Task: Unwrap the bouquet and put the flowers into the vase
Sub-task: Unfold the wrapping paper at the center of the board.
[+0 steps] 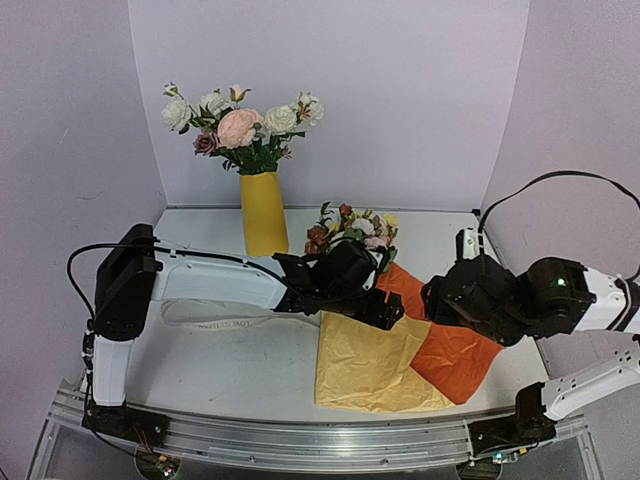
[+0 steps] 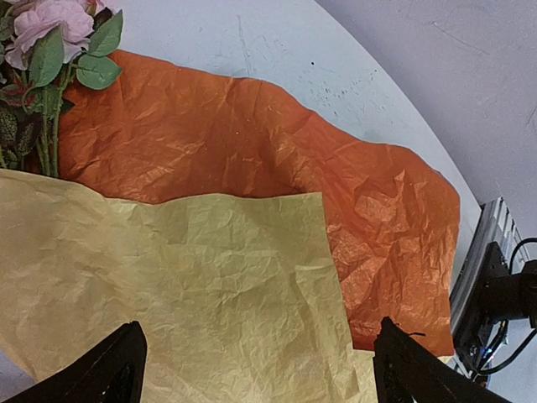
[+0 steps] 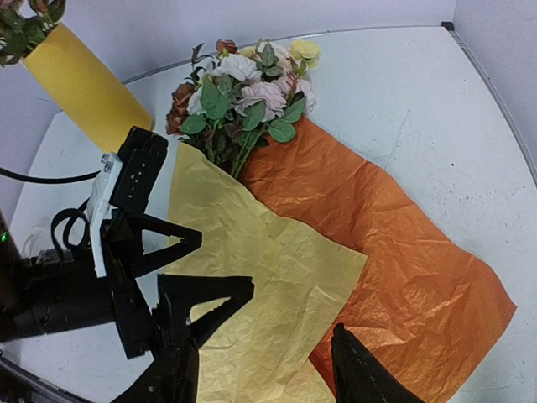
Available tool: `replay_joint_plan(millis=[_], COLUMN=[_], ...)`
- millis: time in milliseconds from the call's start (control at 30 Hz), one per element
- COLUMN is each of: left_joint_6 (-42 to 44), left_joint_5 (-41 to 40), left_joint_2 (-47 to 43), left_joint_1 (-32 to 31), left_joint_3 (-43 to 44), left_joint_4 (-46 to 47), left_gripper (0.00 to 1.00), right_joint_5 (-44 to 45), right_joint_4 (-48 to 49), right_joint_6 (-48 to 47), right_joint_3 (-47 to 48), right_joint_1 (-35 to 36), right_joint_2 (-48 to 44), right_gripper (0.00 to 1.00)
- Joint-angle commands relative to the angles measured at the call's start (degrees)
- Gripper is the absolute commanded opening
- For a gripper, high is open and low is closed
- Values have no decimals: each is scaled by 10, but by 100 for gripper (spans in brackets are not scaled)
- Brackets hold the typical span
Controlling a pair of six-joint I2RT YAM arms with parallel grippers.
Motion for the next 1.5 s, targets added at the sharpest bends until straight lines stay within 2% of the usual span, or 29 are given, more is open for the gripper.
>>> replay_joint_plan(millis=[0, 100, 267, 333, 533, 700, 867, 1200, 1300, 1367, 1467], left_joint_6=[-4, -6, -8, -4, 16, 29, 42, 91, 98, 105, 106], left_joint_5=[-26, -30, -39, -48, -90, -93, -94, -173, -166, -134, -95], left_joint_2=[28, 36, 66, 83, 123, 158, 196, 228, 231, 234, 241], left_joint_1=[-9, -10, -25, -33, -57, -70, -77, -92, -93, -95, -95], left_joint_3=[54, 60, 101, 124, 182, 220, 264, 305, 306, 311, 321], left_joint_4=[-12, -13, -32, -47, -77, -91, -114, -167, -170, -170, -170], left_gripper=[95, 95, 95, 95, 95, 95, 95, 92, 92, 98, 99], right_joint_5=[-59, -75, -183, -209, -313, -343, -354, -385, -376, -369, -365], right_joint_4=[107, 162, 261, 285, 377, 414, 422, 454, 457, 456, 451], right_joint_6=[-101, -134, -194, -190, -184, -163, -133, -94, -90, -86, -81], right_joint_3=[-39, -76, -153, -178, -274, -308, -319, -330, -331, -325, -315], right_joint_1=[-81, -126, -234, -263, -360, -407, -430, -449, -449, -449, -449], right_joint_2=[16, 0, -20, -22, -27, -3, 38, 145, 154, 163, 175], right_gripper=[51, 41, 8, 0, 0, 0, 0, 0, 0, 0, 0])
